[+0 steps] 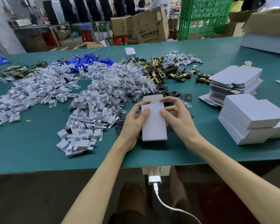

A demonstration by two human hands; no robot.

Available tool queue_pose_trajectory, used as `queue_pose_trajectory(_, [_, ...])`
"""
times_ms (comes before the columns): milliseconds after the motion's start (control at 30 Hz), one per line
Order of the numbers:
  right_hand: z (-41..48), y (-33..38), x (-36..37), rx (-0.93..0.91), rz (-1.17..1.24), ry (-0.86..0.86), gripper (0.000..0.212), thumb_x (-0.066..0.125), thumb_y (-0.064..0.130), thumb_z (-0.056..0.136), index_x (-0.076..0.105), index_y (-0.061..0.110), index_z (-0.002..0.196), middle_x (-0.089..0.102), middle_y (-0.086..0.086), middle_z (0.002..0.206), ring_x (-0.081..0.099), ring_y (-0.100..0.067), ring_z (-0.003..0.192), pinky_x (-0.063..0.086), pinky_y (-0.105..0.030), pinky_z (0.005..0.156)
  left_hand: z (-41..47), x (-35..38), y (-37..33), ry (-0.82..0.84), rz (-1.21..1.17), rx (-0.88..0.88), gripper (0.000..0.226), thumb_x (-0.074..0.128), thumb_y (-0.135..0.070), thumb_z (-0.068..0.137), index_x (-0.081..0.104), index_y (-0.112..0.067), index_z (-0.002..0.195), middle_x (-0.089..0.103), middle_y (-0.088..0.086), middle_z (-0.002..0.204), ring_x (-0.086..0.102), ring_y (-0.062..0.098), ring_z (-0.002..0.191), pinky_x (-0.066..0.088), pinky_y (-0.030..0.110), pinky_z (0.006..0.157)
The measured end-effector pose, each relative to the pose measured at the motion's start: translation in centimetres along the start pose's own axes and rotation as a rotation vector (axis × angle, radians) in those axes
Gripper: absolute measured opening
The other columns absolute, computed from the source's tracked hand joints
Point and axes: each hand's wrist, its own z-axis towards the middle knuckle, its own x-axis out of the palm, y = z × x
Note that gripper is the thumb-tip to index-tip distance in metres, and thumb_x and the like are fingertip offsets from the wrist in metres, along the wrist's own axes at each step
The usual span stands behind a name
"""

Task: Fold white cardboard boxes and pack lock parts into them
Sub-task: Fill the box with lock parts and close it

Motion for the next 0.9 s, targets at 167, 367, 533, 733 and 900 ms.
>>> queue_pose_trajectory(167, [0.1,-0.1,-0.2,-0.056,-0.201,0.005,0.025,0.061,0.023,0.102,0.059,0.031,0.126,0.066,-0.007,0.104,0.069,-0.027,0.084,0.060,-0.038,0.069,0.0,0.0,0.0,0.011,-0.003,-0.003,0.028,0.064,-0.028,0.103,0.066,-0.026,0.131,0.075,0.005,0.116,0.073,0.023,0.100,0.063,0.043,0.081])
queue_pose_trajectory(367, [0.9,0.7,-0.5,-0.174,-0.500,0.084,0.021,0.056,0.024,0.102,0.058,0.031,0.121,0.060,-0.010,0.101,0.064,-0.024,0.075,0.054,-0.032,0.073,-0.1,0.0,0.0,0.023,0.010,0.007,0.031,0.063,-0.028,0.104,0.064,-0.025,0.134,0.070,0.019,0.127,0.071,0.026,0.104,0.062,0.047,0.085])
queue_pose_trajectory(533, [1.8,1.4,-0.7,-0.122,-0.661,0.179,0.018,0.055,0.034,0.103,0.048,0.026,0.118,0.054,0.006,0.094,0.056,-0.012,0.080,0.043,-0.032,0.072,-0.2,0.1,-0.2,0.030,0.017,-0.005,0.030,0.062,-0.026,0.104,0.064,-0.025,0.134,0.074,0.011,0.119,0.072,0.026,0.101,0.063,0.044,0.080])
queue_pose_trajectory(733, [2.2,2.9,-0.6,-0.075,-0.833,0.232,0.021,0.053,0.046,0.101,0.045,0.031,0.113,0.044,-0.001,0.104,0.058,-0.028,0.088,0.052,-0.045,0.081,-0.3,0.0,-0.3,0.036,0.012,0.009,0.031,0.062,-0.026,0.105,0.063,-0.023,0.136,0.074,0.011,0.121,0.073,0.028,0.102,0.064,0.044,0.080])
queue_pose_trajectory(900, [2.2,3.2,-0.7,-0.102,-0.788,0.211,0.015,0.055,0.044,0.101,0.047,0.033,0.107,0.043,-0.003,0.108,0.062,-0.027,0.081,0.058,-0.049,0.076,-0.4,0.0,-0.3,0.040,-0.001,0.014,0.032,0.066,-0.030,0.102,0.065,-0.026,0.133,0.073,0.010,0.125,0.073,0.029,0.107,0.063,0.047,0.086])
